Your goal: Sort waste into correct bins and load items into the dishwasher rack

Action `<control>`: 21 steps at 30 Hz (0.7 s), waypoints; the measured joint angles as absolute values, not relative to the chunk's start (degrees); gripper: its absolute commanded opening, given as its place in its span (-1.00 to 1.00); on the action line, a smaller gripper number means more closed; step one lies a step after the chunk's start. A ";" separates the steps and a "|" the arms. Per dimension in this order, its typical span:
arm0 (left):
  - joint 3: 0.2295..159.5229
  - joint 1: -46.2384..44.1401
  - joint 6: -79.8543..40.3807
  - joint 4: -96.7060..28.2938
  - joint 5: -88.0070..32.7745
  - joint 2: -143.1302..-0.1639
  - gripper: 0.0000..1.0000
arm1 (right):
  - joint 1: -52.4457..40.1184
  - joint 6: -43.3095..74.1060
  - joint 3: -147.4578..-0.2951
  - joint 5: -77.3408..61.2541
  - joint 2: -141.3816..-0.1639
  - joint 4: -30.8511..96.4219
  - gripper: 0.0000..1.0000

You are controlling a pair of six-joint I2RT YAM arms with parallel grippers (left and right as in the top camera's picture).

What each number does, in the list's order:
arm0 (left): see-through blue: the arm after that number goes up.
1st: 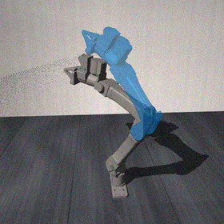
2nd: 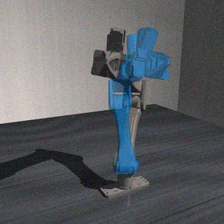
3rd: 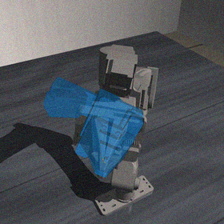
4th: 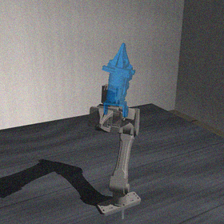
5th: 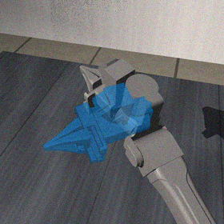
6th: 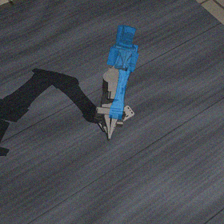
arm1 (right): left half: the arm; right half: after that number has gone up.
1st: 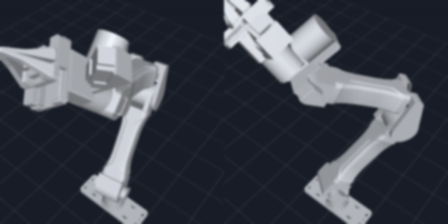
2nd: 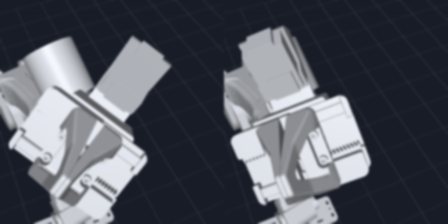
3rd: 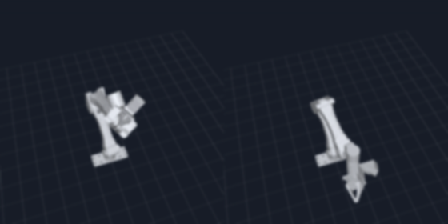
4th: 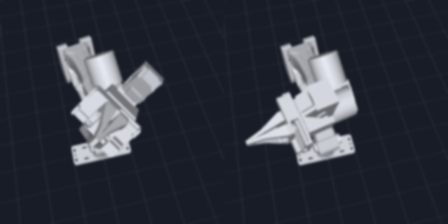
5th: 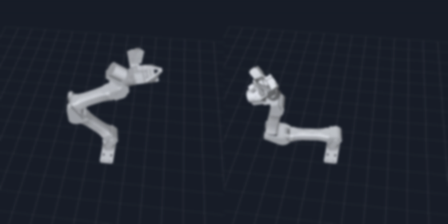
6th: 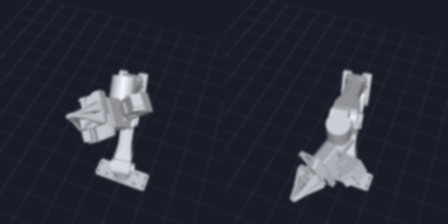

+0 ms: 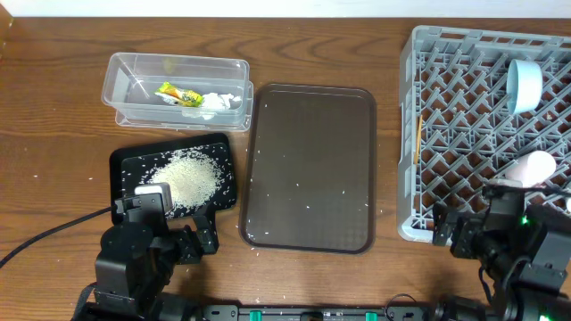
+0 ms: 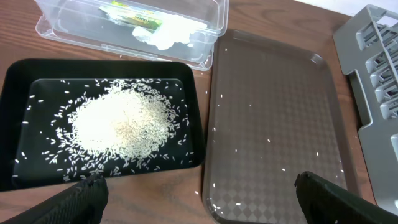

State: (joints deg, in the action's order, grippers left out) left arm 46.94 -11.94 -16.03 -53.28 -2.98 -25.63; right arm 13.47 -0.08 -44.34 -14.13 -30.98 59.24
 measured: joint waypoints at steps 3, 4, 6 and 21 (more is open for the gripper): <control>46.94 -11.94 -16.03 -53.34 -2.98 -25.65 0.98 | 10.90 -0.03 -42.26 -13.78 -27.29 55.83 0.99; 46.92 -11.94 -16.03 -53.34 -2.98 -25.65 0.97 | 9.76 -0.10 -40.84 -13.67 -25.36 53.45 0.99; 46.83 -11.94 -16.03 -53.34 -2.98 -25.65 0.97 | 7.88 -0.14 -37.63 -13.72 -21.41 48.51 0.99; 46.61 -11.94 -16.03 -53.36 -2.98 -25.65 0.97 | 1.80 -0.45 -6.13 -13.63 -1.48 -0.12 0.99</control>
State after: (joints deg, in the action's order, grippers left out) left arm 46.61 -11.94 -16.03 -53.36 -2.98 -25.65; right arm 1.80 -0.45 -6.13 -13.63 -1.48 -0.12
